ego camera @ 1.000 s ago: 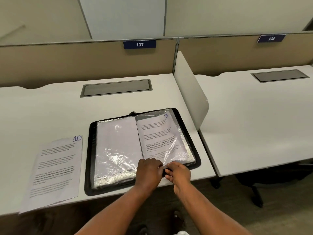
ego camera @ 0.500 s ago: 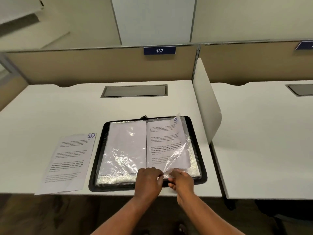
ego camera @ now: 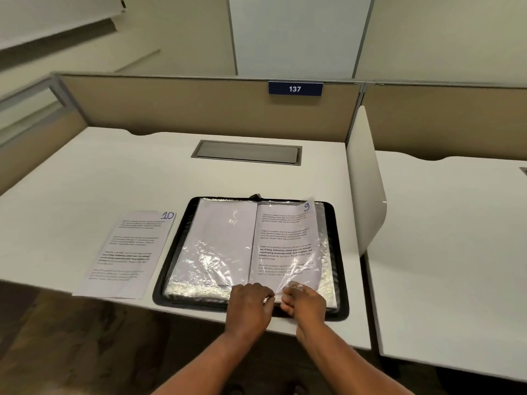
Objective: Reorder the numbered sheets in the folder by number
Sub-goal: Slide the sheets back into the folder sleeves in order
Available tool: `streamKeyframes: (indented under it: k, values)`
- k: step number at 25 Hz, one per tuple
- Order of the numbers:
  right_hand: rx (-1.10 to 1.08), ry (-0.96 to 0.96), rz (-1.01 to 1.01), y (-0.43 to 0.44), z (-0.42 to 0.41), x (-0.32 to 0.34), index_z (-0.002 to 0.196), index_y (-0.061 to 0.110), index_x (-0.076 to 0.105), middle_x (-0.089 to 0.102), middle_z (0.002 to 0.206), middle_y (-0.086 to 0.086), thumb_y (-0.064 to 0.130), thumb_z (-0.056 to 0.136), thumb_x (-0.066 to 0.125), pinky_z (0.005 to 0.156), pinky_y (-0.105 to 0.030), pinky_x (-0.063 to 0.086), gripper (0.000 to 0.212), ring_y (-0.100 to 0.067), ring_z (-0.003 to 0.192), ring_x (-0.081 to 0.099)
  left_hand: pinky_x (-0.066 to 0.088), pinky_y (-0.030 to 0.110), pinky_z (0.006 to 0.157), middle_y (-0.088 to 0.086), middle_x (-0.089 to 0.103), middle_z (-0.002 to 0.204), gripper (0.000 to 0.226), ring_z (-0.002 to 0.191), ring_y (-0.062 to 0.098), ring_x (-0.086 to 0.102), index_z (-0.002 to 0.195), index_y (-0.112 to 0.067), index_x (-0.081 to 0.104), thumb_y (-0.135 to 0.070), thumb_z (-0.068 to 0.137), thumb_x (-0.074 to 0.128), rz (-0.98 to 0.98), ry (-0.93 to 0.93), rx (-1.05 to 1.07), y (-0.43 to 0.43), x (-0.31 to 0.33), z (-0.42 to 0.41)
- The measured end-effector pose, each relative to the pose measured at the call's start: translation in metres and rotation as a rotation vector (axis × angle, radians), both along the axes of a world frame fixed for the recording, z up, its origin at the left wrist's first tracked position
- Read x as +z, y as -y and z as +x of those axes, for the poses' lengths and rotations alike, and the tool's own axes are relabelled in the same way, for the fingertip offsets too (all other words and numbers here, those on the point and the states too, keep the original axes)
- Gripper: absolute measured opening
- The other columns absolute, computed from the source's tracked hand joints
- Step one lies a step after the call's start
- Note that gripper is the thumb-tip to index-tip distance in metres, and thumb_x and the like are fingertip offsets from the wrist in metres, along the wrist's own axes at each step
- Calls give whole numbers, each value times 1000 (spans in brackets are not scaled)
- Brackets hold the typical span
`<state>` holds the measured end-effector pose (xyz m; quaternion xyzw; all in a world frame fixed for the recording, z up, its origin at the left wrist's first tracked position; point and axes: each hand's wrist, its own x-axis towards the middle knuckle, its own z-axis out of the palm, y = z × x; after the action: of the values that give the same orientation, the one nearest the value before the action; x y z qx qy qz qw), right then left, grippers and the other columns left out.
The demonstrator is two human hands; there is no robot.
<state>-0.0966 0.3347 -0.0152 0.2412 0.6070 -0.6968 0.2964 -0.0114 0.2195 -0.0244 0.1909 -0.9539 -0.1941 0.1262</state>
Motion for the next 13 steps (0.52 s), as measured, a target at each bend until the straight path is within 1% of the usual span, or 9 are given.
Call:
streamKeyframes:
  k: [1, 3, 5, 7, 9, 10, 11, 13]
  values:
    - [6, 5, -5, 2, -5, 3, 99, 1, 72, 75, 83, -15, -5, 95, 61, 58, -30, 60, 12, -22, 67, 68, 44, 31, 85, -14, 72, 86, 11, 82, 7, 64, 92, -30, 75, -34, 85, 67, -7, 7, 5, 0, 1, -1]
    - [105, -25, 43, -2, -7, 7, 97, 1, 72, 75, 81, -15, -3, 94, 62, 61, -33, 62, 11, -23, 67, 69, 44, 31, 83, -14, 71, 85, 10, 81, 9, 63, 91, -31, 75, -34, 85, 68, -23, 16, 25, -1, 2, -2]
    - [266, -111, 137, -19, 1, 13, 95, 5, 74, 77, 82, -12, 2, 94, 64, 68, -38, 63, 11, -24, 71, 73, 44, 32, 81, -14, 70, 84, 7, 78, 11, 62, 90, -32, 74, -34, 84, 71, -25, 17, 53, -1, 1, -2]
    - [351, -244, 258, -44, 10, 14, 90, 11, 73, 76, 78, -6, 11, 96, 63, 67, -40, 62, 12, -26, 75, 73, 43, 31, 82, -15, 70, 85, 7, 78, 10, 61, 91, -32, 74, -33, 84, 73, -17, 3, 72, -1, 0, -1]
    - [286, -397, 398, -63, 11, 17, 88, 16, 68, 72, 79, -2, 22, 99, 63, 66, -39, 56, 13, -25, 80, 70, 40, 28, 85, -16, 71, 87, 8, 80, 8, 62, 93, -31, 74, -33, 86, 73, 8, -16, 80, -3, -3, -1]
    - [239, -458, 455, -67, 7, 16, 90, 19, 64, 69, 85, 1, 29, 99, 63, 67, -35, 52, 14, -23, 85, 67, 38, 26, 86, -16, 71, 89, 8, 82, 8, 62, 95, -31, 75, -33, 87, 72, 20, -23, 85, -5, -4, -1]
    - [211, -490, 486, -68, 1, 17, 95, 21, 60, 66, 93, 5, 37, 98, 65, 69, -32, 48, 17, -18, 89, 65, 37, 26, 87, -17, 71, 90, 9, 83, 8, 62, 96, -31, 75, -33, 87, 72, 31, -28, 89, -6, -5, -1]
    - [258, -451, 497, -64, -13, 12, 108, 27, 54, 61, 103, 11, 47, 95, 68, 74, -29, 45, 27, -11, 94, 61, 36, 25, 88, -16, 71, 91, 10, 84, 8, 63, 96, -30, 75, -33, 87, 73, 49, -36, 94, -9, -7, -2]
